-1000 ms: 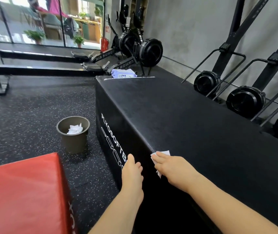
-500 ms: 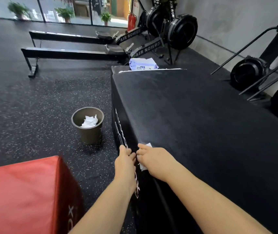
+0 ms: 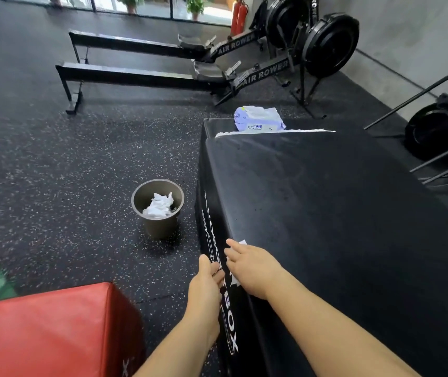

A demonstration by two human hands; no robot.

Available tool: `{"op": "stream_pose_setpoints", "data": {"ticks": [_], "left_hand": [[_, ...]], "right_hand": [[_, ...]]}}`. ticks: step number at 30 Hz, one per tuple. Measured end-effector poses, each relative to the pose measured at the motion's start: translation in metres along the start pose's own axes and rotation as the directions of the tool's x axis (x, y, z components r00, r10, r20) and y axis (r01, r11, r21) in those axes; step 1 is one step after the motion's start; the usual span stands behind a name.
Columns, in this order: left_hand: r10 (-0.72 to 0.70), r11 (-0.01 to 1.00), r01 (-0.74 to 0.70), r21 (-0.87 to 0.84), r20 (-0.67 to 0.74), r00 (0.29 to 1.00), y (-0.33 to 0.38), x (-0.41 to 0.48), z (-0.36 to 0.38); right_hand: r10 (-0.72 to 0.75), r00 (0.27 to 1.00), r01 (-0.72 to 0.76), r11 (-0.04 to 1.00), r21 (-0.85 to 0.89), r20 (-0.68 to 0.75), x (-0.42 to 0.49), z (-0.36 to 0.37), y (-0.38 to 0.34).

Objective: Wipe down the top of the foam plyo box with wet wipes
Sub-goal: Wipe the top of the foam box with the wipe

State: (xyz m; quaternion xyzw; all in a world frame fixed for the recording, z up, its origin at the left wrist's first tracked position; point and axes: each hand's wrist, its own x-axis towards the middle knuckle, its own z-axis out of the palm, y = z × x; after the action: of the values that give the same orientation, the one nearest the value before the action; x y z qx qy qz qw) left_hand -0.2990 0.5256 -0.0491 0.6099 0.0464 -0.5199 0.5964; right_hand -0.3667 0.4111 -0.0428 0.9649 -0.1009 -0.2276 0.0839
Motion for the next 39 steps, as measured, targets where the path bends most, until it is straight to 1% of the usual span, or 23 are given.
{"op": "stream_pose_setpoints", "data": {"ticks": [5, 8, 11, 16, 18, 21, 26, 28, 31, 34, 36, 39], "left_hand": [[-0.041, 0.999, 0.041, 0.02, -0.018, 0.999, 0.003, 0.008, -0.004], [-0.073, 0.997, 0.073, 0.023, -0.013, 0.997, 0.005, 0.005, -0.004], [-0.101, 0.994, 0.102, 0.026, -0.025, 0.995, 0.013, 0.006, -0.001], [-0.114, 0.991, 0.116, 0.058, -0.049, 0.992, 0.033, 0.021, 0.014], [-0.114, 0.991, 0.118, 0.065, -0.053, 0.992, 0.038, 0.029, 0.02], [-0.099, 0.991, 0.102, 0.088, -0.039, 0.994, 0.048, 0.04, 0.031], [-0.079, 0.985, 0.094, 0.144, -0.104, 0.991, 0.064, 0.064, 0.043], [-0.052, 0.987, 0.067, 0.146, -0.101, 0.994, 0.069, 0.074, 0.046], [-0.013, 0.996, 0.021, 0.088, -0.101, 0.995, 0.077, 0.088, 0.046], [0.01, 0.996, 0.001, 0.094, -0.119, 0.993, 0.078, 0.1, 0.04], [0.006, 0.997, 0.003, 0.083, -0.117, 0.993, 0.078, 0.106, 0.036], [0.006, 0.998, 0.001, 0.062, -0.118, 0.993, 0.079, 0.109, 0.032]], "right_hand": [[-0.102, 0.994, 0.099, 0.993, 0.068, 0.033, -0.025, 0.014, -0.011], [-0.196, 0.977, 0.19, 0.979, 0.077, 0.081, -0.044, 0.022, -0.02], [-0.258, 0.961, 0.248, 0.964, 0.1, 0.105, -0.047, 0.022, -0.014], [-0.318, 0.94, 0.317, 0.948, 0.029, 0.121, -0.017, 0.013, 0.012], [-0.317, 0.942, 0.318, 0.948, 0.005, 0.11, -0.002, 0.01, 0.023], [-0.28, 0.958, 0.279, 0.96, 0.012, 0.068, 0.022, 0.003, 0.043], [-0.207, 0.977, 0.206, 0.978, 0.031, 0.043, 0.067, -0.012, 0.075], [-0.179, 0.983, 0.179, 0.984, 0.015, 0.034, 0.085, -0.018, 0.087], [-0.127, 0.992, 0.127, 0.992, -0.009, -0.001, 0.108, -0.027, 0.103], [-0.066, 0.998, 0.067, 0.998, 0.021, -0.02, 0.123, -0.032, 0.115], [-0.07, 0.997, 0.071, 0.997, 0.033, -0.035, 0.125, -0.03, 0.114], [-0.143, 0.989, 0.145, 0.988, 0.049, -0.033, 0.116, -0.021, 0.109]]}}
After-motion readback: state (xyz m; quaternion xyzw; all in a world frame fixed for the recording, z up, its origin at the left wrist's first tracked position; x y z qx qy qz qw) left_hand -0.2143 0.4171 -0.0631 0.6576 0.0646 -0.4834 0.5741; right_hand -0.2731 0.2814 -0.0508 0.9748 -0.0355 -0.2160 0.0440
